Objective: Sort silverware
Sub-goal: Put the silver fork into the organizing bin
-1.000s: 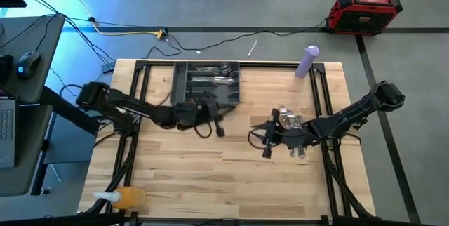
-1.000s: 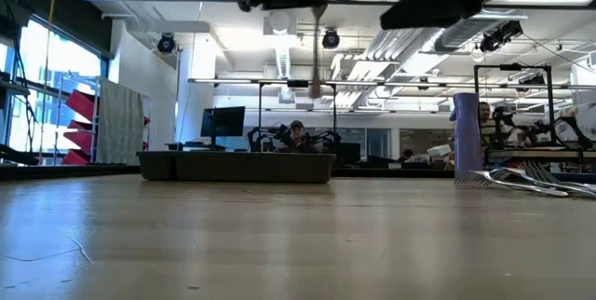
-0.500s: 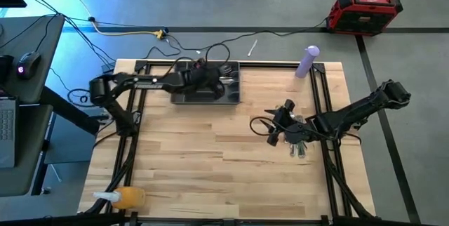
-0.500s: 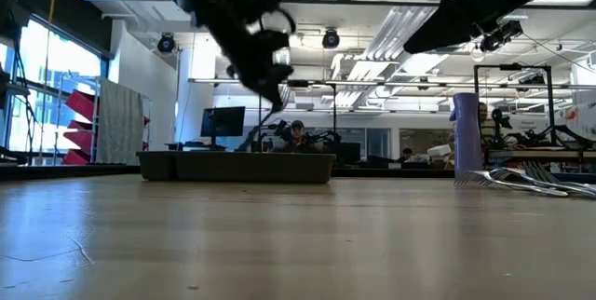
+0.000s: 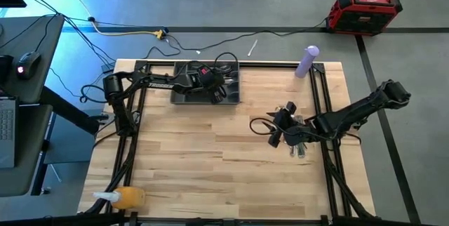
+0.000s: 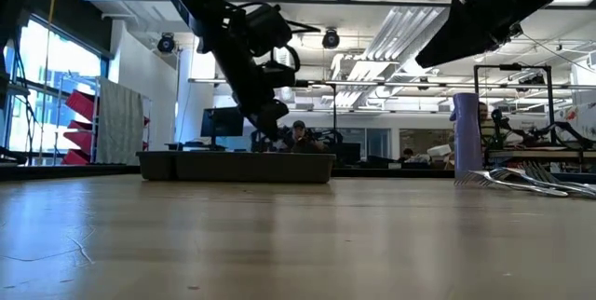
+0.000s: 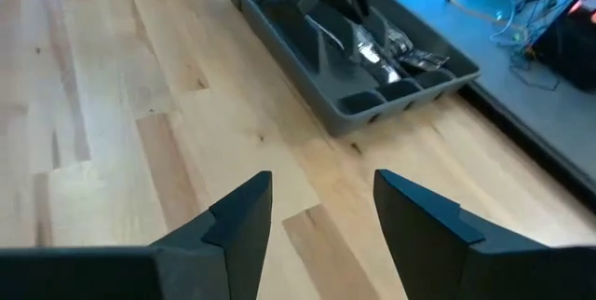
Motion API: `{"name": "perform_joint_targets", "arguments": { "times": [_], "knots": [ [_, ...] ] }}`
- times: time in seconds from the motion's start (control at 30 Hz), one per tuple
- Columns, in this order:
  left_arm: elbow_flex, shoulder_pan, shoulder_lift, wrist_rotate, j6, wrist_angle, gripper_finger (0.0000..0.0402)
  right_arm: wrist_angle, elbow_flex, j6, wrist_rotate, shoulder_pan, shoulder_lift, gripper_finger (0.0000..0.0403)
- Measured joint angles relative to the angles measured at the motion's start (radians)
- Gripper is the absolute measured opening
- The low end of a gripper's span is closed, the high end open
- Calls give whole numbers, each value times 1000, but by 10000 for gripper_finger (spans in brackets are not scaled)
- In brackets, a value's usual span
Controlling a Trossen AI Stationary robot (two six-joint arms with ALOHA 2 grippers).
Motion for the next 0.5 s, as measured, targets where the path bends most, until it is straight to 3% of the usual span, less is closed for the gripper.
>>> {"name": "perform_joint_targets", "arguments": {
  "times": [0.17,0.3,0.37,0.5],
  "knots": [
    [1,-8,-24,1,-11,-20,129,-38,0,23,-25,10,-4,176],
    [6,-76,-105,-10,-63,-86,159,-159,4,52,-51,48,-36,177],
    [7,-126,-152,-12,-100,-125,162,-262,7,76,-115,61,-57,177],
    [-26,-239,-211,-15,-190,-147,160,-456,8,128,-369,40,-72,177]
  ]
}}
